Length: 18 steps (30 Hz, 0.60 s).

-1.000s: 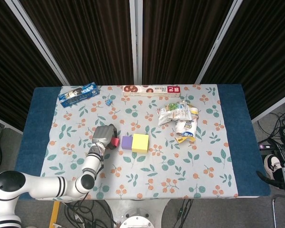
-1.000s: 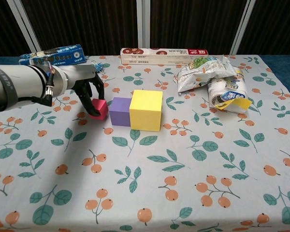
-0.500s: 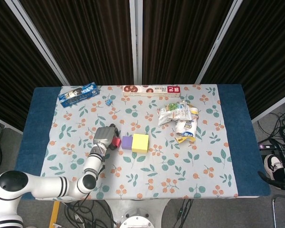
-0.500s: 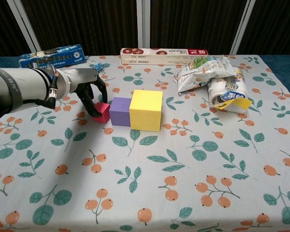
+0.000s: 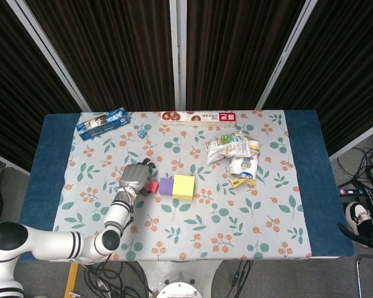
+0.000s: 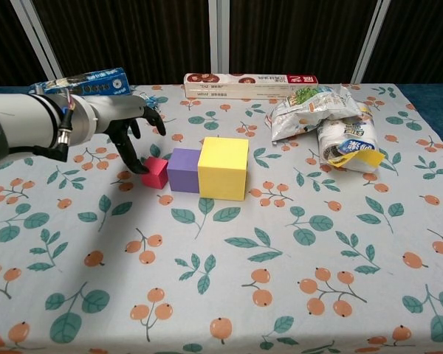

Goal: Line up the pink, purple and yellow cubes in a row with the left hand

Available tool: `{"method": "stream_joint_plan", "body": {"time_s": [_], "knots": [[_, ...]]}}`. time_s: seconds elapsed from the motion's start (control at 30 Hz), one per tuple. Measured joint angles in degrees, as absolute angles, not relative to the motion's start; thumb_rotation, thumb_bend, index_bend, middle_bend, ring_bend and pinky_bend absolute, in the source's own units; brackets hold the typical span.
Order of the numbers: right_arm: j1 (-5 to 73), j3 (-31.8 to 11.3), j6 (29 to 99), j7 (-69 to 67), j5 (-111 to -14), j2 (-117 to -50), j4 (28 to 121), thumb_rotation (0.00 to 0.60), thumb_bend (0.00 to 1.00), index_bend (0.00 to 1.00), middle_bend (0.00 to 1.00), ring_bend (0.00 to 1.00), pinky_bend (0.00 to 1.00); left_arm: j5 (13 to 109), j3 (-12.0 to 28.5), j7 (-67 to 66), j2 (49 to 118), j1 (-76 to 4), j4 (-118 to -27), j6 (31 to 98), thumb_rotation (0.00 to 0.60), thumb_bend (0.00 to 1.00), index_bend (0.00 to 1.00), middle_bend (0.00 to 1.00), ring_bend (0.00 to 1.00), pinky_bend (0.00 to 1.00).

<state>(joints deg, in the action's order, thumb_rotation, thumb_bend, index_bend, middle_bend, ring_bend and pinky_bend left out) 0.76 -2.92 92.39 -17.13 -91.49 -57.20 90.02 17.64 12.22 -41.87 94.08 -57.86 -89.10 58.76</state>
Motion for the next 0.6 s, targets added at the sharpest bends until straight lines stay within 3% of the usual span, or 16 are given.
{"method": "stream_joint_plan", "body": {"time_s": [0.37, 0.6], "knots": [[0.8, -2.9, 92.2, -16.6, -91.5, -57.1, 90.4, 0.600, 0.03, 0.09, 0.17, 0.01, 0.12, 20.2, 10.0, -42.1, 95.8, -57.1, -83.6, 58.6, 0.600, 0.26, 0.25, 0.18, 0.23, 0.30], [0.8, -2.9, 92.1, -16.6, -91.3, -57.1, 90.4, 0.600, 0.03, 0.09, 0.17, 0.01, 0.12, 18.7, 10.6, -42.0, 95.6, -57.2, -85.2, 56.6, 0.600, 0.25, 0.25, 0.18, 0.23, 0.31]]}}
